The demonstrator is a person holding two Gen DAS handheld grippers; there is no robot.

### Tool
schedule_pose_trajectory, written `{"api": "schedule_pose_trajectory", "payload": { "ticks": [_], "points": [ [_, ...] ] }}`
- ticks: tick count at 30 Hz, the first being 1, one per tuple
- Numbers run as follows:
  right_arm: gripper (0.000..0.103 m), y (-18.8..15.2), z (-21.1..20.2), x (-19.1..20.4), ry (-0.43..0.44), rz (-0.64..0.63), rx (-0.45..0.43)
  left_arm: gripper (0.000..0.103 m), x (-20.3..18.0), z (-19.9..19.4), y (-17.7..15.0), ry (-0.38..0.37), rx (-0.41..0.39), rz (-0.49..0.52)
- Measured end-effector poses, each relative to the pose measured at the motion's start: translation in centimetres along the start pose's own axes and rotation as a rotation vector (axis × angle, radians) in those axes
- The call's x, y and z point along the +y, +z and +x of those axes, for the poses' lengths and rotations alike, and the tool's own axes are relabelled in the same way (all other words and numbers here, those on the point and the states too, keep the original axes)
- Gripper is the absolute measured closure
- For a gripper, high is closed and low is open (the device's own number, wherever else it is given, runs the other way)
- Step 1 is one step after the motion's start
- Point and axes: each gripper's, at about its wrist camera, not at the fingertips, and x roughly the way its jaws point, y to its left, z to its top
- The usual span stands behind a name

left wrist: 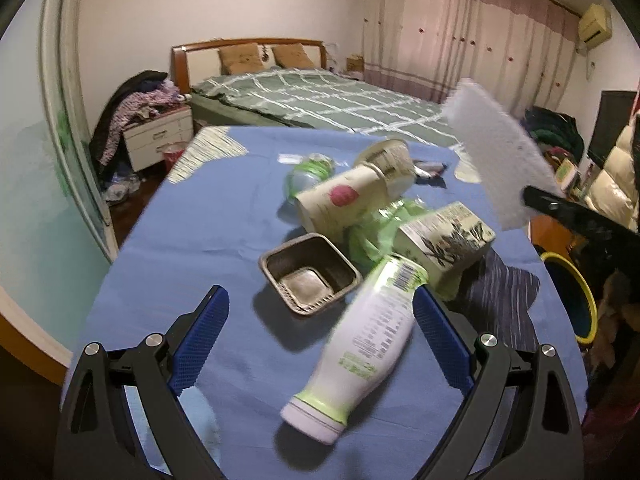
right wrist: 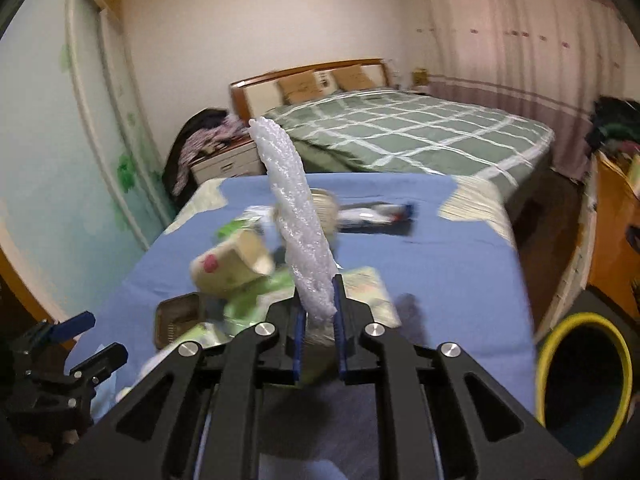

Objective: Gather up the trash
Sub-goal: 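Carry the foam net to the yellow bin and open the right tool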

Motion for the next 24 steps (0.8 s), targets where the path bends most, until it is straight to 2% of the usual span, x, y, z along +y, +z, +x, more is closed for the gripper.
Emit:
{"api": "schedule_pose_trajectory", "payload": {
  "ticks": [9,14,18,24],
  "points": [
    [0.091,-3.9,-3.2,-11.3,-0.264,0.194,0.011,0.011,-1.5,3.5,-1.5,-0.008,0.075,0.042],
    [0.091,-6.4,-4.0,-15.8,-0.397,0.262,0.04,0.011,-1.9,4.6,-1.8,-0.01,0.1,0.057],
    [0.091,-7.9,-3.8,-18.5,-0.457,0.307,0.086,0.011,-2.4,5.1,-1.9,-0.018,0.116,0.069],
    [0.089,-9.8,-3.4,-21.2,-0.502,0.368,0.133,0.011,-2.9,5.4,-1.9,-0.03,0.131,0.085]
  ]
}}
